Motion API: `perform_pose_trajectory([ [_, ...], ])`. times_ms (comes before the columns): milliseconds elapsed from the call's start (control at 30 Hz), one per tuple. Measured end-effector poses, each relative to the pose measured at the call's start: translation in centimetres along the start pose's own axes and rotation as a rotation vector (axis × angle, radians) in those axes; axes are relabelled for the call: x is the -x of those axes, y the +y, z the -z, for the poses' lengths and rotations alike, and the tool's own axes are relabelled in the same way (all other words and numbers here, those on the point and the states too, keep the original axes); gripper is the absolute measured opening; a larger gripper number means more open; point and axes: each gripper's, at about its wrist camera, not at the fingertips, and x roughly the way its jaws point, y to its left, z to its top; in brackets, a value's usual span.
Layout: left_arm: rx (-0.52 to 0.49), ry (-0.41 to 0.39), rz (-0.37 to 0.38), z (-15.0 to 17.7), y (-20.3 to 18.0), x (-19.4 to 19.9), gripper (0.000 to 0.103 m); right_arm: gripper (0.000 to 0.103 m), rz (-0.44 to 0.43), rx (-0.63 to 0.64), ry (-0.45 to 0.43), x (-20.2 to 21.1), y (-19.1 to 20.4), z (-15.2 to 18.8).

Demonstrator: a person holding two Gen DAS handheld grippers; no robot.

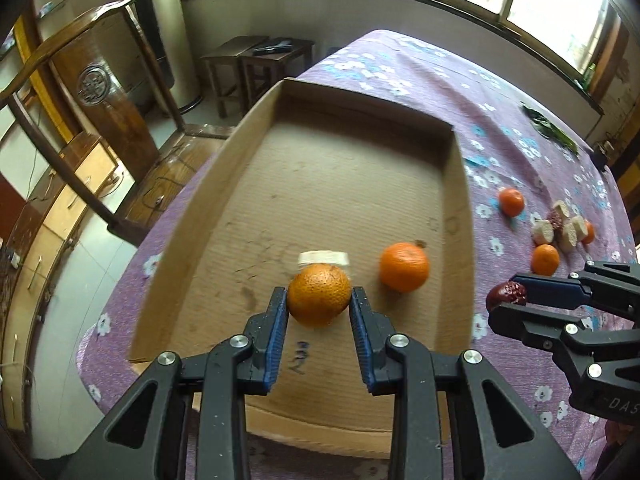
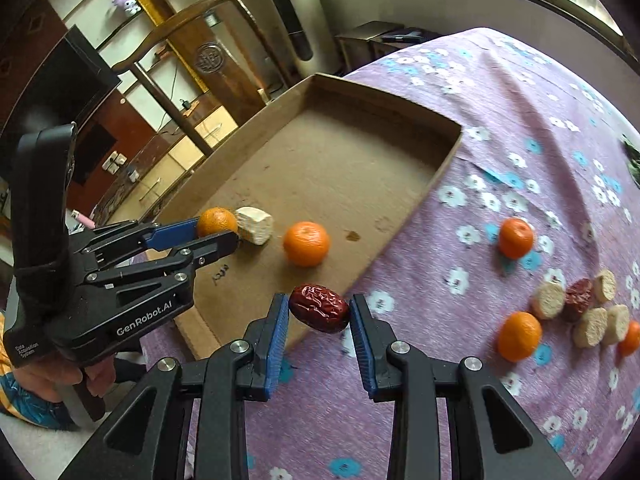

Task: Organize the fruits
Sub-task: 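Drop the orange into the box with left tool while right tool drops the date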

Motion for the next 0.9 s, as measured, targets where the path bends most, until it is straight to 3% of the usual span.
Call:
perform_pose_trajectory([
  [367,0.040,0.041,-0.034,0.9,2.5,-1.4,0.030,0.034,-0.036,0.060,0.073,-4.5,3.1,-1.1],
  [900,0.017,0.041,-0.049,0.9,2.1,-2.3,0.031,0.035,0.008,0.042,0.097,-7.6,3.5,-1.8],
])
